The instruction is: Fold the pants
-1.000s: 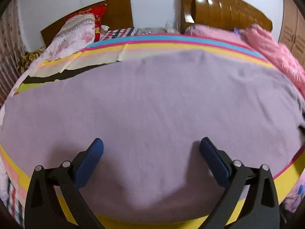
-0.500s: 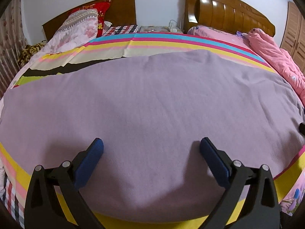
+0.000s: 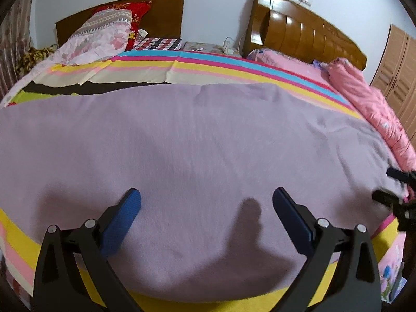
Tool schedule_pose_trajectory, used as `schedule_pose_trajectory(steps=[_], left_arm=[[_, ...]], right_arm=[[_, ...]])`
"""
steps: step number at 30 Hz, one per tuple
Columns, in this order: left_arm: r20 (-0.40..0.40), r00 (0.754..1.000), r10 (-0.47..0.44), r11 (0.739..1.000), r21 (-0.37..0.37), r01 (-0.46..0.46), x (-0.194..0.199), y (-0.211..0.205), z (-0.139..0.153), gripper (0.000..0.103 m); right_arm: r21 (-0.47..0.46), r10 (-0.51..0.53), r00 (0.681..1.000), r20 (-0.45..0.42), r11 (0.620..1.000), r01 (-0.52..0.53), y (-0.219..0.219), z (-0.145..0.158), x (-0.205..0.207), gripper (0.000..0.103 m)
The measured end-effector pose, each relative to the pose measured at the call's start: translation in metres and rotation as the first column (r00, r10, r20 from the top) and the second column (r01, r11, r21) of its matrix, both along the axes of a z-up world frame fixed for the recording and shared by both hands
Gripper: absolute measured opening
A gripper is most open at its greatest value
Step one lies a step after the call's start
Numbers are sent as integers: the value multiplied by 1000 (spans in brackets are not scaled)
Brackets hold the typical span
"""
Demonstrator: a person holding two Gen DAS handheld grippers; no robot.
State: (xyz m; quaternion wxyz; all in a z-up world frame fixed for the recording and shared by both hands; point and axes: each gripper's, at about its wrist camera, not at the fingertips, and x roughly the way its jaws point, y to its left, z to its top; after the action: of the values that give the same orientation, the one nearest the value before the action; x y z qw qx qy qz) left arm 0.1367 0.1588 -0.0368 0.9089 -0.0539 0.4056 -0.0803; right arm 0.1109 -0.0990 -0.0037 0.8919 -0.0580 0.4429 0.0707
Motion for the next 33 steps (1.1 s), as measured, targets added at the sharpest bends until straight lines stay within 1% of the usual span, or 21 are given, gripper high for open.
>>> schedule_pose_trajectory(steps=[2,4,5,6,7,8,10,12,14,17,18,19,21,22,23,24,26,27,29,32,33], left_arm=[[14,1000,1,999,-43,0,-5,8,4,101],[81,997,7,997,-78,-1,-18,23,15,101],[112,993,22,997,-72,-14,-23,32,20,101],[140,989,56,998,-44,-50,-29,47,24,101],[146,986,79,997,-29,-75,-31,57,25,101],[145,983,113,994,-16,-112,-34,71,25,101],[117,970,215,977,-13,-215,-39,109,20,101],[81,950,300,954,-29,-299,-42,141,14,101],[60,928,367,930,-35,-366,-45,165,11,101],[60,881,469,883,-33,-468,-48,205,14,101],[47,854,518,855,-62,-515,-49,226,14,101],[25,835,549,831,-122,-543,-52,247,12,101],[-24,804,594,762,-302,-572,-61,291,4,101],[-50,782,621,706,-399,-585,-66,313,-3,101],[-65,764,641,660,-461,-593,-71,329,-8,101],[-71,747,661,598,-551,-582,-77,351,-16,101],[-72,733,676,555,-605,-571,-78,370,-23,101],[-82,724,684,542,-607,-581,-75,378,-27,100],[-87,721,688,537,-607,-586,-70,384,-31,100],[-90,723,685,548,-589,-593,-67,381,-30,100],[-85,710,699,561,-550,-619,-66,375,-25,100]], right_arm=[[13,74,997,25,997,-74,28,12,16,98],[5,187,981,44,982,-187,73,17,37,98],[2,224,974,38,975,-224,91,16,46,98],[2,275,961,26,961,-275,116,13,58,98],[7,322,947,16,947,-322,139,10,67,98],[17,387,922,5,922,-387,169,6,76,98],[18,474,880,-4,880,-474,209,0,83,98],[-23,547,837,-19,836,-548,253,-10,85,98],[-58,595,803,-40,801,-596,286,-20,82,98],[-41,644,761,-72,761,-648,308,-31,67,98],[-43,655,753,-64,752,-657,310,-34,63,98],[-34,655,754,-39,754,-656,308,-33,63,98],[68,647,759,-76,763,-643,296,-37,72,99],[108,641,763,-81,767,-633,292,-37,77,99],[129,638,766,-76,768,-627,292,-36,79,99],[125,638,767,-75,769,-627,293,-36,77,99],[77,639,766,-75,769,-634,299,-36,73,99],[66,639,766,-71,769,-635,301,-36,71,99],[84,638,766,-74,769,-633,300,-38,74,99],[88,636,768,-74,771,-630,298,-36,75,99],[78,633,770,-78,774,-629,299,-34,74,99]])
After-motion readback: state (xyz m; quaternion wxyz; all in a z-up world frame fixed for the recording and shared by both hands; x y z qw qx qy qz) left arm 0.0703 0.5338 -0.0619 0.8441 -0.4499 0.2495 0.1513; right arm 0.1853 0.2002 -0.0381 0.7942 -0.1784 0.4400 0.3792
